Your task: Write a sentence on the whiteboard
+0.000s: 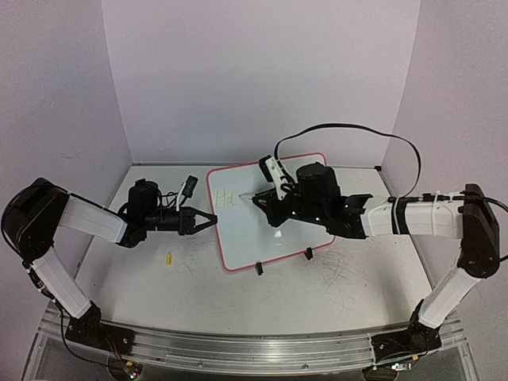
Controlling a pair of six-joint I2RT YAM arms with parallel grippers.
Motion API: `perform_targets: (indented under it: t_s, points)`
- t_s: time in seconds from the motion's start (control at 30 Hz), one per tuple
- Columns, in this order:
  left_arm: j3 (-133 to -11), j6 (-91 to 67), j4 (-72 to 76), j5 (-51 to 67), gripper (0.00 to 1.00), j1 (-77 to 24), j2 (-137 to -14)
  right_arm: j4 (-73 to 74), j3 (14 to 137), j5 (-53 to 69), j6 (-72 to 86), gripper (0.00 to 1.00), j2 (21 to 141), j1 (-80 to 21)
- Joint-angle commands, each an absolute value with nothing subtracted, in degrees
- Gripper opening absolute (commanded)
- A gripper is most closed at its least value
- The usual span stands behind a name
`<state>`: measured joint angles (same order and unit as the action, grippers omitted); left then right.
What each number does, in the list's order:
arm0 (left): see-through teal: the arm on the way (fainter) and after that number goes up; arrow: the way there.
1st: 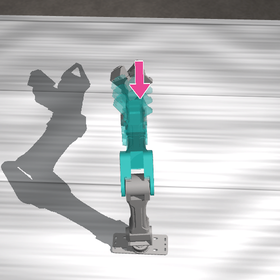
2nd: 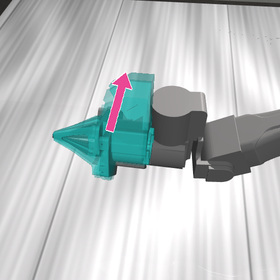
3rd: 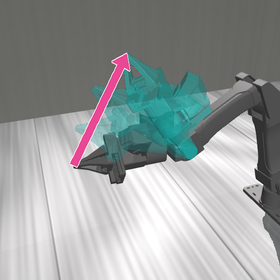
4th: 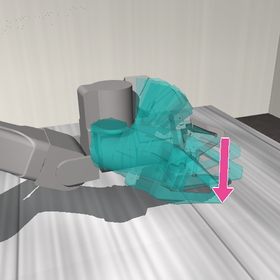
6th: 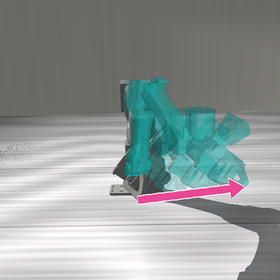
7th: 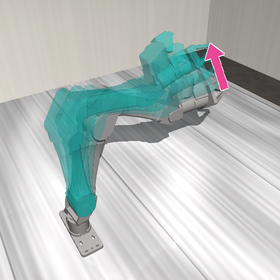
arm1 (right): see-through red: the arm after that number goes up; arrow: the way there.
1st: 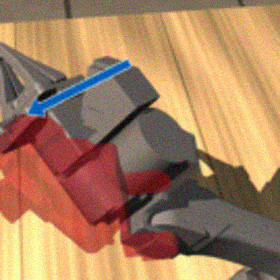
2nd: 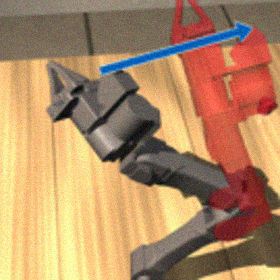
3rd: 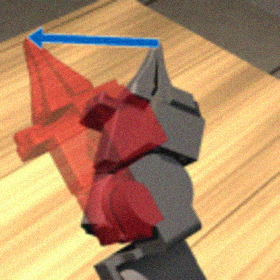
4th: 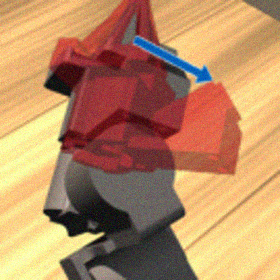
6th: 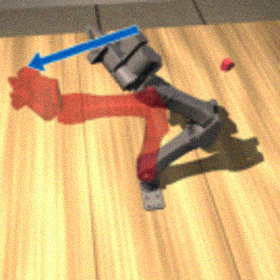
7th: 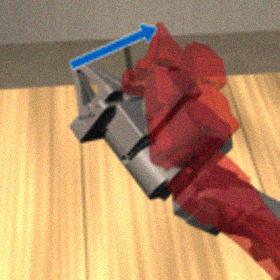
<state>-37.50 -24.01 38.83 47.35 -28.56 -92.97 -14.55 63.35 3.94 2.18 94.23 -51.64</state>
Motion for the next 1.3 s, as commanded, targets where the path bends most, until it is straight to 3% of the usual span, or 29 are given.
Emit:
perform_targets:
  t_s: [0.0, 0.2, 0.4, 0.57, 0.73, 0.9, 1.27]
  points:
    - [-39.33, -23.92, 38.96, 48.18, 0.00, -28.84, -91.77, -16.26, 62.93, 3.08, 0.83, 0.00, 91.16, -51.68]
    - [-39.64, -24.29, 38.81, 48.01, 0.01, -28.83, -91.48, -16.26, 63.27, 3.13, 0.82, 0.00, 91.34, -51.65]
    - [-40.06, -24.76, 38.76, 48.11, 0.17, -28.88, -91.96, -16.26, 62.94, 3.17, 0.69, 0.00, 91.23, -51.66]
    - [-40.75, -24.64, 38.78, 48.05, 0.23, -29.53, -92.23, -16.26, 62.79, 3.35, 0.79, 0.00, 91.07, -51.66]
    - [-40.53, -24.47, 38.76, 47.82, 0.16, -29.55, -92.91, -16.26, 62.62, 3.01, 0.61, 0.00, 90.64, -51.67]
    - [-40.15, -23.32, 38.75, 46.42, 0.03, -29.56, -93.00, -16.06, 62.41, 2.71, 0.23, 0.00, 89.68, -51.64]
    - [-39.02, -22.33, 37.84, 45.71, 0.00, -29.56, -92.77, -14.61, 63.42, 4.22, -2.60, 0.00, 91.24, -52.06]
